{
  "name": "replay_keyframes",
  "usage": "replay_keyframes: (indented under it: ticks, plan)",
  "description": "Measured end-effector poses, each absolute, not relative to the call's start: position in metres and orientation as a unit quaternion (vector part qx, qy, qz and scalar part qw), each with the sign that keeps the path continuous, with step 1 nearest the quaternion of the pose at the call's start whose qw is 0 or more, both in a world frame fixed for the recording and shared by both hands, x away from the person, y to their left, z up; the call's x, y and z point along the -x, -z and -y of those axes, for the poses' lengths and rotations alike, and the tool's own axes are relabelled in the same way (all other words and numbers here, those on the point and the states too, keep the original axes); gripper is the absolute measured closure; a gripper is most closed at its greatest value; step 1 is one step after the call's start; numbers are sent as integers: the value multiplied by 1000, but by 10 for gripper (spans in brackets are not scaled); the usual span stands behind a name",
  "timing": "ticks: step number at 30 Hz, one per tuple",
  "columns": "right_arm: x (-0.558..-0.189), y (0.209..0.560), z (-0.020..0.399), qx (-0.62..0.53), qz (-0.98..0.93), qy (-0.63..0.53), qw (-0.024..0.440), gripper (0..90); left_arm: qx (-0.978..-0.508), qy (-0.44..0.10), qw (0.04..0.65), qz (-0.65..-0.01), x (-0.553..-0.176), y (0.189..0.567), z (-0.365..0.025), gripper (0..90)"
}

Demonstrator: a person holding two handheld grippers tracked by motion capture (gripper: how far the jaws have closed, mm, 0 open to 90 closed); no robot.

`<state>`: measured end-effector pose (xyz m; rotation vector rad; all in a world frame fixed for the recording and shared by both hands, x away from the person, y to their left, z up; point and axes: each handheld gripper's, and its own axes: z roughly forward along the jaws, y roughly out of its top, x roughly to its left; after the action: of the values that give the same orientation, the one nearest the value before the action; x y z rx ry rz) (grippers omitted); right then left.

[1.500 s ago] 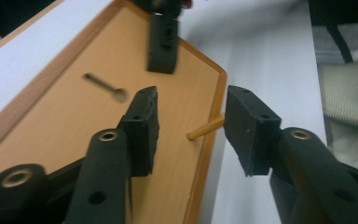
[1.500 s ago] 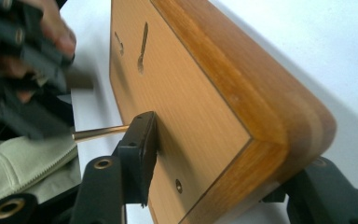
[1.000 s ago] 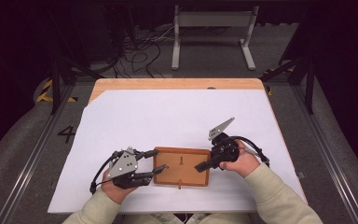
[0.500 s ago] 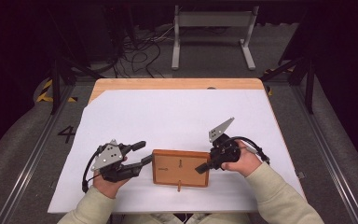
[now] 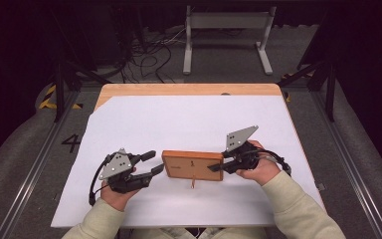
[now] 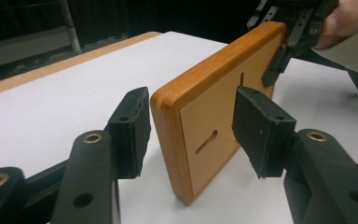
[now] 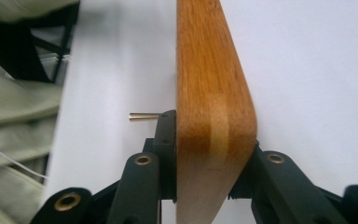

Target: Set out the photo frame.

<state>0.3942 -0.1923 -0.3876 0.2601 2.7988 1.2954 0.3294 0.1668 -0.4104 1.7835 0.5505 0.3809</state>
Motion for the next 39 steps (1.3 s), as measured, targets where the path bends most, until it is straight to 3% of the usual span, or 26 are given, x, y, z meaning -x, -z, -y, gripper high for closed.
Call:
replay_keyframes:
  ticks: [8, 20, 28, 35, 39]
  plan:
    - [-388, 395, 196, -14, -908, -408, 92, 706, -762, -167, 577, -241, -331, 412, -168, 464]
    - [-375, 404, 199, 16, -911, -389, 137, 704, -761, -184, 565, -259, -334, 415, -173, 456]
    - [-362, 408, 196, 18, -917, -380, 123, 645, -761, -184, 561, -269, -337, 417, -178, 445]
    - [-361, 408, 201, -12, -914, -388, 117, 512, -763, -185, 557, -270, -338, 418, -178, 433]
    - [-360, 408, 209, -23, -914, -385, 122, 504, -764, -190, 552, -276, -338, 419, -180, 420]
